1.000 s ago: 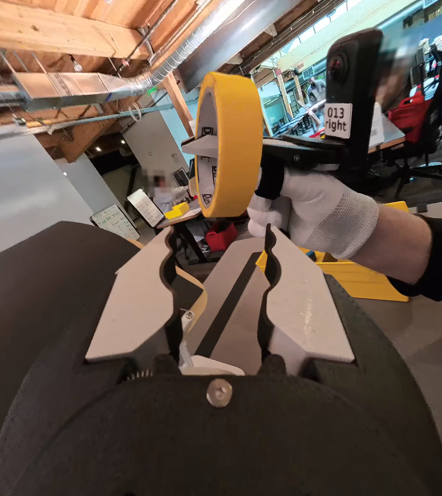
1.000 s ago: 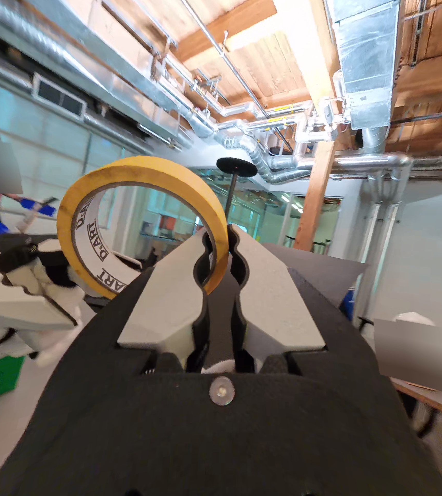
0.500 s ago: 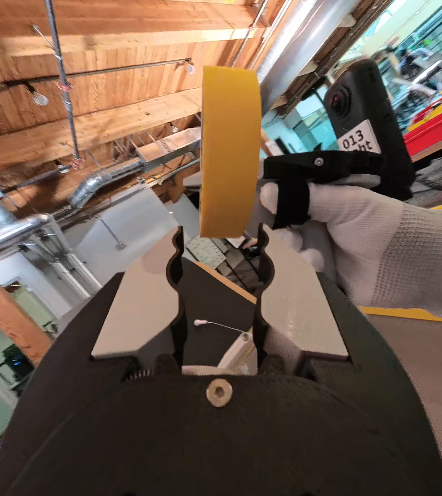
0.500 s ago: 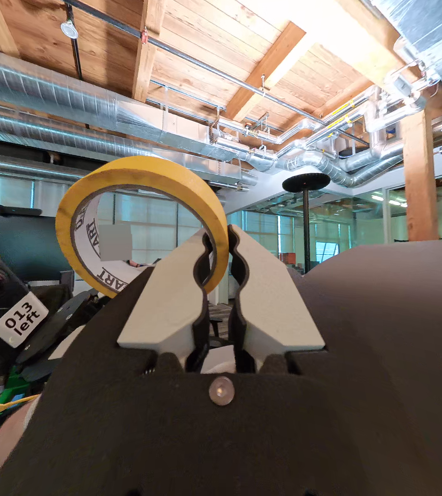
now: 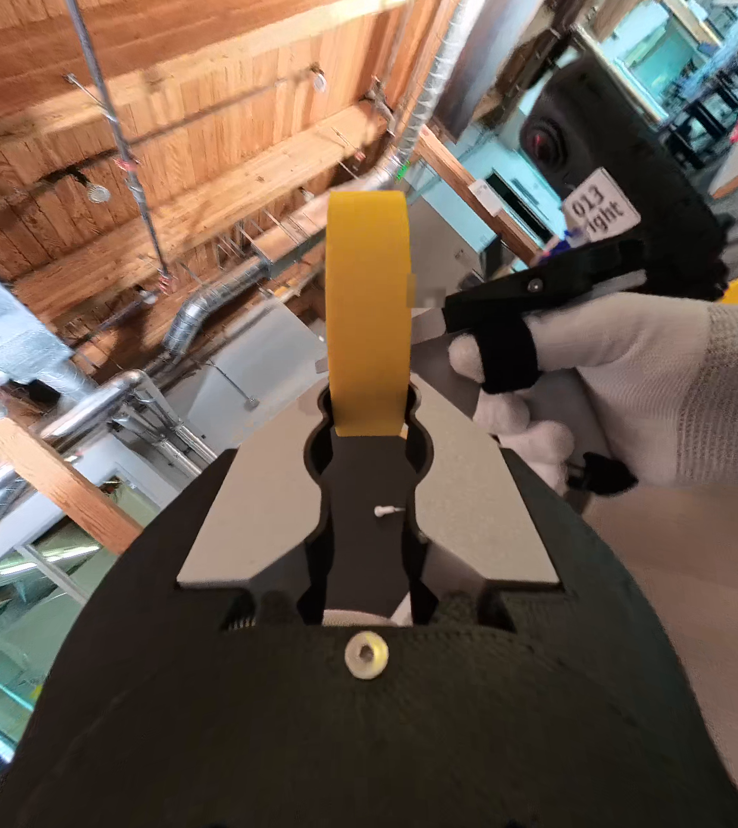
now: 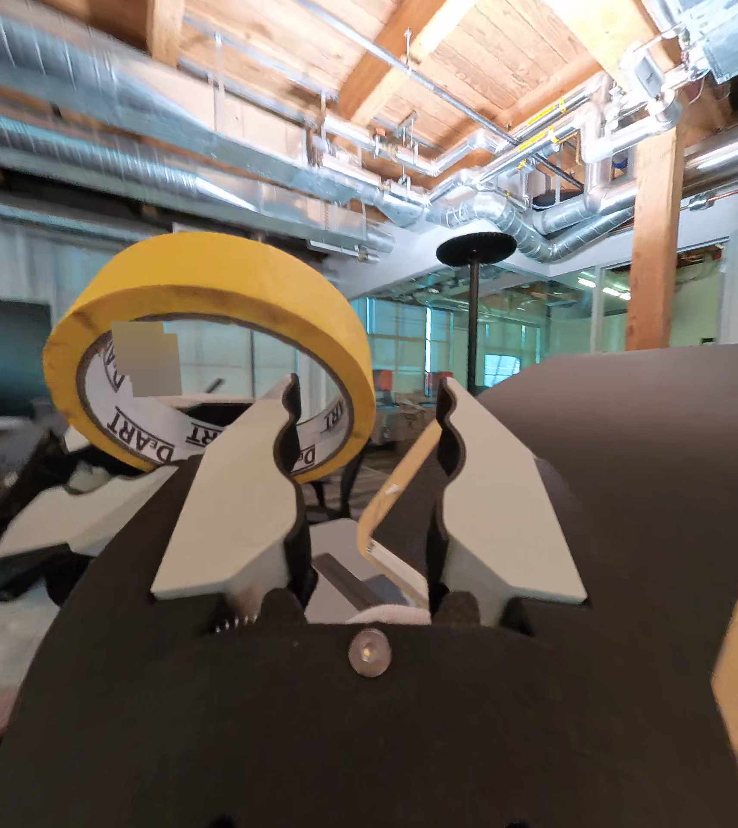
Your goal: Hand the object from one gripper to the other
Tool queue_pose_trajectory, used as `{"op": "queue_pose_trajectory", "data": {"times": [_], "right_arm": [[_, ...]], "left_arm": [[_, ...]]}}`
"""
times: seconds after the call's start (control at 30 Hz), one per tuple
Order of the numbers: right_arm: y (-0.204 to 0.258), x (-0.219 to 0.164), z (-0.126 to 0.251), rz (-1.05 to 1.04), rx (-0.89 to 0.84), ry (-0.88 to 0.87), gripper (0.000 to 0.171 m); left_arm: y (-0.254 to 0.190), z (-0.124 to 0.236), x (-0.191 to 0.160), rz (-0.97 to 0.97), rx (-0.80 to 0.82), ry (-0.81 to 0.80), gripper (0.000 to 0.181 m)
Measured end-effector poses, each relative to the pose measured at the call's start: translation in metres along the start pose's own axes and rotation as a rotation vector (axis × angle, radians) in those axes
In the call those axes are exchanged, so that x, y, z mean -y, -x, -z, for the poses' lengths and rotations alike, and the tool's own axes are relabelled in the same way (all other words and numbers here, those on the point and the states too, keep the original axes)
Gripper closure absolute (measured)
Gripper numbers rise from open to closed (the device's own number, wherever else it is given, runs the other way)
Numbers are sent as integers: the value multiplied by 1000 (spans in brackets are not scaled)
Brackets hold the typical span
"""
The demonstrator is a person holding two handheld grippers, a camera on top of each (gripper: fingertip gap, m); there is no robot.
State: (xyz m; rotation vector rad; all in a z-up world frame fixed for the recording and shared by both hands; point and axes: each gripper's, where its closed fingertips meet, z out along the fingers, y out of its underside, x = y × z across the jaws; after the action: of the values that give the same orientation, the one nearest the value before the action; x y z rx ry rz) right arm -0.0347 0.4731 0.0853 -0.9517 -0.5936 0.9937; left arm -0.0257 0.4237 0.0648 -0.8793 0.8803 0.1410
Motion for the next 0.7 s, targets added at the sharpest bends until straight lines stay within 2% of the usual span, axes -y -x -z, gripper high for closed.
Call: {"op": "queue_pose_trajectory", "data": {"times": [0.03, 0.13, 0.2, 0.3, 0.37, 0.53, 0.63, 0.7], "right_arm": [[-2, -3, 0, 50, -8, 31, 111], [-11, -11, 2, 256, -59, 152, 110], [-12, -22, 4, 398, -45, 265, 104], [-3, -50, 15, 538, 78, 488, 96], [5, -63, 25, 584, 164, 579, 97], [58, -89, 44, 663, 458, 649, 113], [76, -111, 49, 736, 543, 725, 133], [83, -119, 52, 756, 582, 749, 141]], "left_arm": [[-2, 0, -5, 7, -46, 35, 154], [5, 5, -16, -23, -100, 111, 154], [4, 11, -25, -47, -180, 184, 154], [2, 27, -43, -124, -287, 313, 154], [-6, 44, -56, -152, -402, 401, 154], [-23, 76, -64, -129, -595, 487, 154], [-27, 86, -70, -134, -639, 529, 154], [-32, 94, -75, -130, -687, 559, 154]]}}
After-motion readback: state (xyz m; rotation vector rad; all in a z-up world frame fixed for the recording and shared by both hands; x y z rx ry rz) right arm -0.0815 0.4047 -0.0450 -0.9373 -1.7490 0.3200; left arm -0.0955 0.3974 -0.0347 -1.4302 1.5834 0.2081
